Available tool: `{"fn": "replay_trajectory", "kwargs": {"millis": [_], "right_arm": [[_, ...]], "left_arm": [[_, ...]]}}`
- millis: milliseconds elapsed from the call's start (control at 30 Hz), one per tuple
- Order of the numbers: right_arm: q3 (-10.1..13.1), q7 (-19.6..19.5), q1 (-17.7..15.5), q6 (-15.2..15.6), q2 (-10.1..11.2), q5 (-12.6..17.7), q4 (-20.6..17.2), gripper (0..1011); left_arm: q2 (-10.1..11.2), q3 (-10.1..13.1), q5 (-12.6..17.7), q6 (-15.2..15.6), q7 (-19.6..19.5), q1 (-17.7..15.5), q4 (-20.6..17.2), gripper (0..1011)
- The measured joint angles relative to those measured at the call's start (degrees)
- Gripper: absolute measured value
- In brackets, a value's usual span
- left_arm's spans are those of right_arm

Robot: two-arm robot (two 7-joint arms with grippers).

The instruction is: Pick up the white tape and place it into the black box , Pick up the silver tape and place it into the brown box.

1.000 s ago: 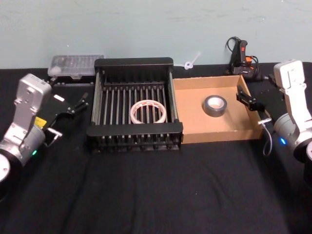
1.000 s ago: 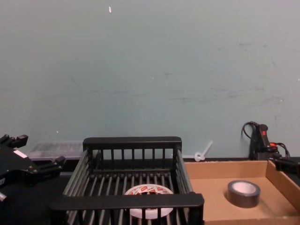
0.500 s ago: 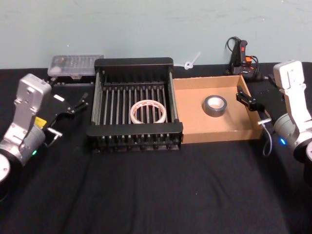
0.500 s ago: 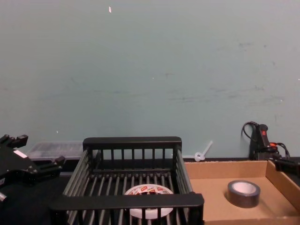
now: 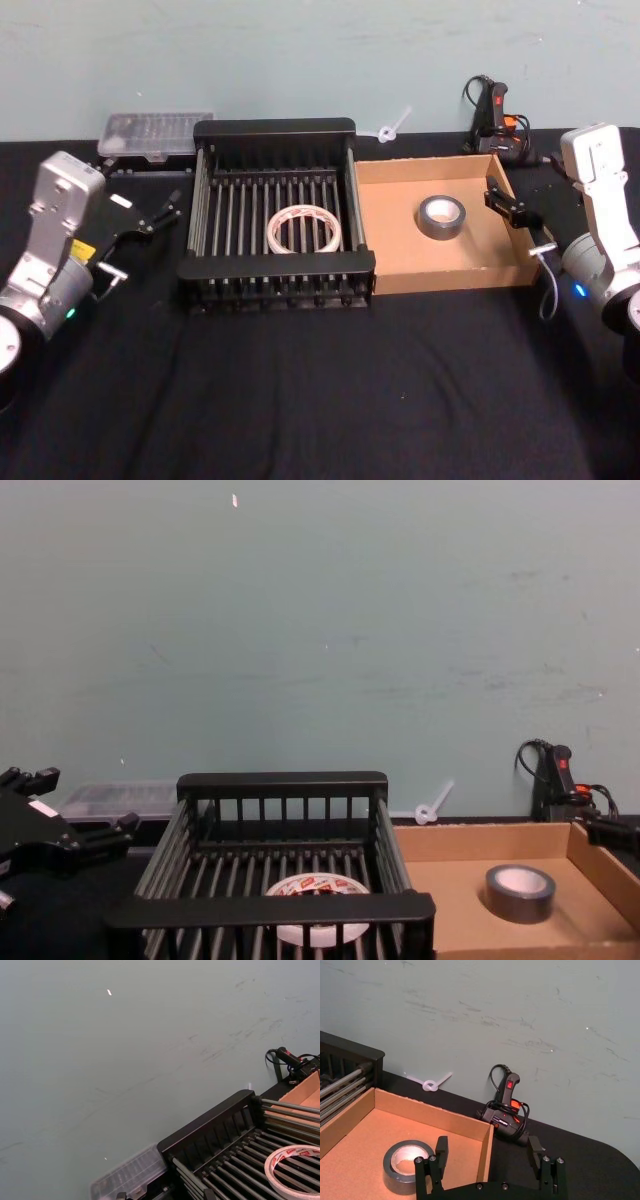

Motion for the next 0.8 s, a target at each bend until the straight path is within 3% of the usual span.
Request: {"fn": "replay_trajectory", "kwargs": {"millis": [800], "right_arm": [[0.0,0.0,0.0,0.0,0.0,0.01,0.0,1002]], "left_arm": [[0.0,0.0,0.0,0.0,0.0,0.0,0.0,1001]]}}
